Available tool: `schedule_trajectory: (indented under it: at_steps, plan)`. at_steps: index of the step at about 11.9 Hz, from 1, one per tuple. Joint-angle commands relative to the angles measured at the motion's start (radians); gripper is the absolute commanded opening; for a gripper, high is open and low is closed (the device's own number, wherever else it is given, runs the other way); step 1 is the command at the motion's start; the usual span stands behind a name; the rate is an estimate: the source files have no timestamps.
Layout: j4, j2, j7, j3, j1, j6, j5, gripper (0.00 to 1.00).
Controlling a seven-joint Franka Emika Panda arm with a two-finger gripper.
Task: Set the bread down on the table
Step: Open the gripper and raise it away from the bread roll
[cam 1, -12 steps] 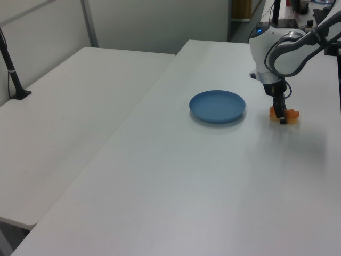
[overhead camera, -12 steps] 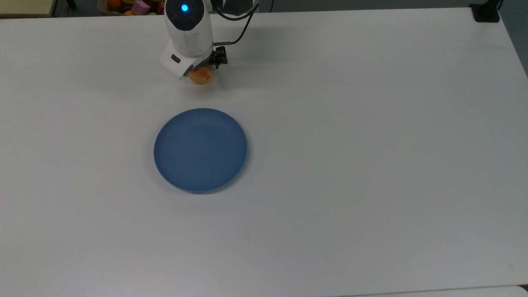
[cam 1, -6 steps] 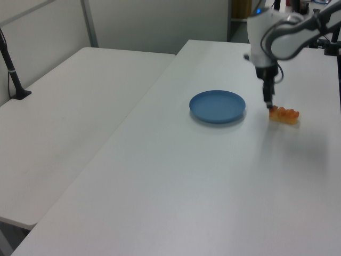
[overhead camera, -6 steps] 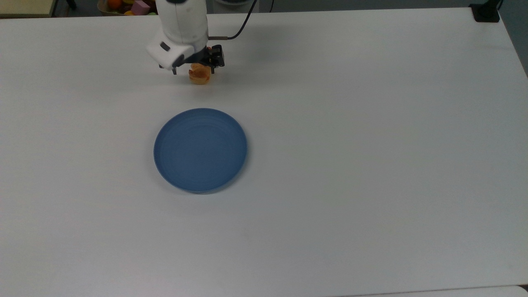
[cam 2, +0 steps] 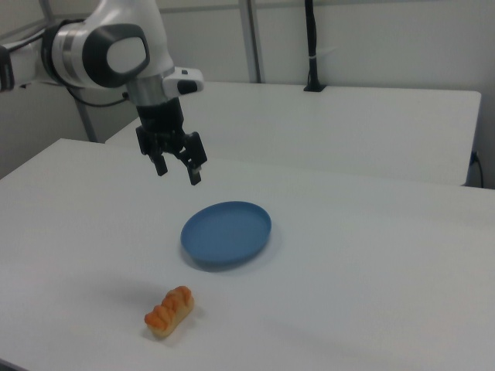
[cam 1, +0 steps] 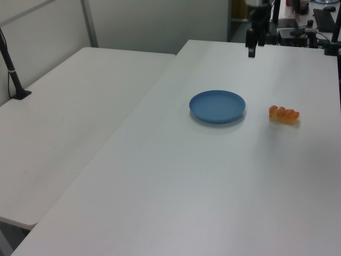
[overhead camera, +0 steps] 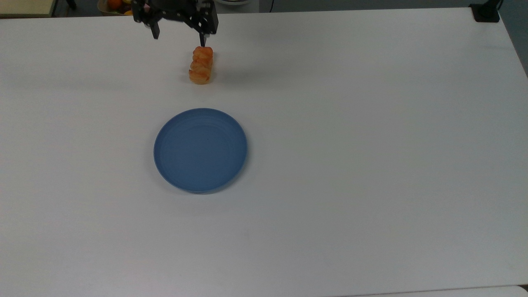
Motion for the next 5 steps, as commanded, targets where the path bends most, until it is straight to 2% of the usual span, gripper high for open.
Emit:
schedule_trajectory:
  at_steps: [1,5]
  plan:
    - [0.029,-0.005,-0.040,0.007,-0.015,-0.071,0.020,1.00]
    - [0.031,-0.011,-0.041,0.005,-0.029,-0.087,0.020,1.00]
